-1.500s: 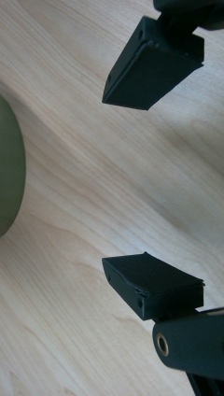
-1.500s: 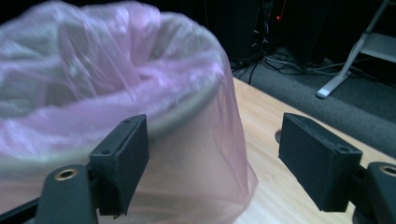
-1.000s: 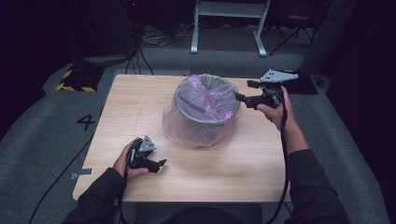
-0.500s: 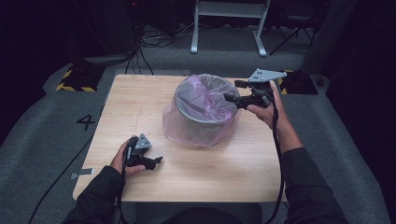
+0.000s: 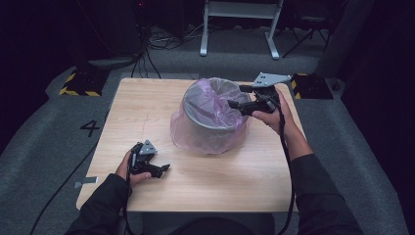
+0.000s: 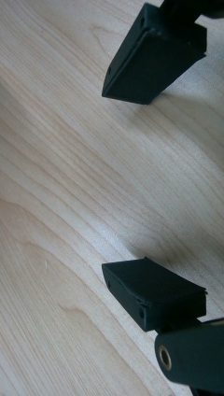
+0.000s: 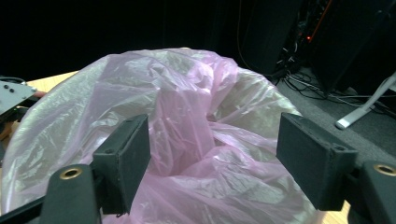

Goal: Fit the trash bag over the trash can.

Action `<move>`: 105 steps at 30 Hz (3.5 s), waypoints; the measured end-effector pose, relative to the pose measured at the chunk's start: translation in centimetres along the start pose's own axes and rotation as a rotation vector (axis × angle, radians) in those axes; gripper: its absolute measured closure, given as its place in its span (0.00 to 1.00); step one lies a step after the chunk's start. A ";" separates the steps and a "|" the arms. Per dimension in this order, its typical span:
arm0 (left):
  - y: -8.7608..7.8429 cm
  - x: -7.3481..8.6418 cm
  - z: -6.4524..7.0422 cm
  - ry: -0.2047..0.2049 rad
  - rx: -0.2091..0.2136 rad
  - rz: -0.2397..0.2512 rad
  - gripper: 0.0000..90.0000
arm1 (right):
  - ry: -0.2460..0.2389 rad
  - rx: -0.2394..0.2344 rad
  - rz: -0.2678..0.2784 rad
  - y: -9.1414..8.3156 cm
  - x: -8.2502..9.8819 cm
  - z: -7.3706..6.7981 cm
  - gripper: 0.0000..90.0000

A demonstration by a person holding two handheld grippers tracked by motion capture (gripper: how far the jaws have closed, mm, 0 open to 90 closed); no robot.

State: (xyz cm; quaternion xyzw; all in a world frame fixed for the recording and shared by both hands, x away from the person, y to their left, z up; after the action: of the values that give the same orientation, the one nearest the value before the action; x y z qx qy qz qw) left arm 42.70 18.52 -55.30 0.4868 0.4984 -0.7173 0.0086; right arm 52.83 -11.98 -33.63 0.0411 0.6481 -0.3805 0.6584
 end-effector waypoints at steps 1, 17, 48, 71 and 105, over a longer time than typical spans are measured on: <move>0.0 0.0 0.0 -0.004 0.002 0.000 0.15 | -0.003 0.001 -0.004 0.1 0.0 -0.1 0.29; 0.1 -0.1 0.0 -0.006 0.003 0.000 0.14 | -0.040 -0.028 -0.070 2.0 0.1 -0.7 0.29; 0.1 -0.1 0.0 -0.006 0.003 0.001 0.14 | -0.145 -0.048 -0.394 5.8 0.8 -0.9 0.31; 0.1 -0.1 0.0 -0.006 0.003 0.001 0.14 | -0.229 -0.138 -0.600 7.3 2.6 -0.2 0.34; 0.1 -0.1 0.0 -0.008 -0.001 0.004 0.14 | -0.277 -0.114 -0.770 7.6 3.8 -0.2 0.25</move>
State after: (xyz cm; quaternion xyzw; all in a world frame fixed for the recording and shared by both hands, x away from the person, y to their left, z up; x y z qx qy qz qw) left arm 42.78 18.38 -55.34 0.4851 0.4975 -0.7190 0.0123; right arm 56.36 -8.20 -40.34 -0.2925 0.5416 -0.5643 0.5502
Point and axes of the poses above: each handheld gripper's, and its own axes: y roughly forward along the jaws, x roughly out of its underside, z roughly to its right, the point moved 7 cm from there along y, roughly forward along the jaws, and after that the axes turned 2 degrees about -y, right-handed, at the moved point
